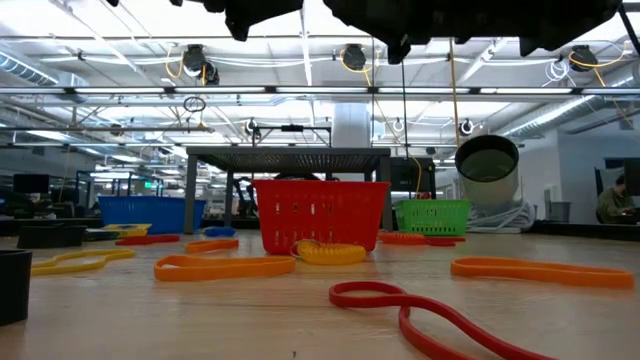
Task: Pick & Place Office Desk Supplies
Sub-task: Put the middle right black rubber band into the blue basket
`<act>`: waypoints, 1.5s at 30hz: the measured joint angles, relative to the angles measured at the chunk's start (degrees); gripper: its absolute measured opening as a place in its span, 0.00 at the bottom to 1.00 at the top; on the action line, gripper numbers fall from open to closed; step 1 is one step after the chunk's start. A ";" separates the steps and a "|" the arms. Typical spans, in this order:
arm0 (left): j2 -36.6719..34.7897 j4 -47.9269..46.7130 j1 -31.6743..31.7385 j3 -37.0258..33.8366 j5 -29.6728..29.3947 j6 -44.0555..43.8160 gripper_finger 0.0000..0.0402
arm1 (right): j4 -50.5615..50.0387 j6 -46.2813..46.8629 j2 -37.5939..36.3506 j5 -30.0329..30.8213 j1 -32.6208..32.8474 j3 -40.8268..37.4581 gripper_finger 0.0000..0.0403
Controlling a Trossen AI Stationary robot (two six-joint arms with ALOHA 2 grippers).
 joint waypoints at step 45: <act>10.07 5.61 4.37 4.76 6.14 0.81 0.50 | -1.75 -1.09 -0.03 0.24 -1.95 0.00 0.01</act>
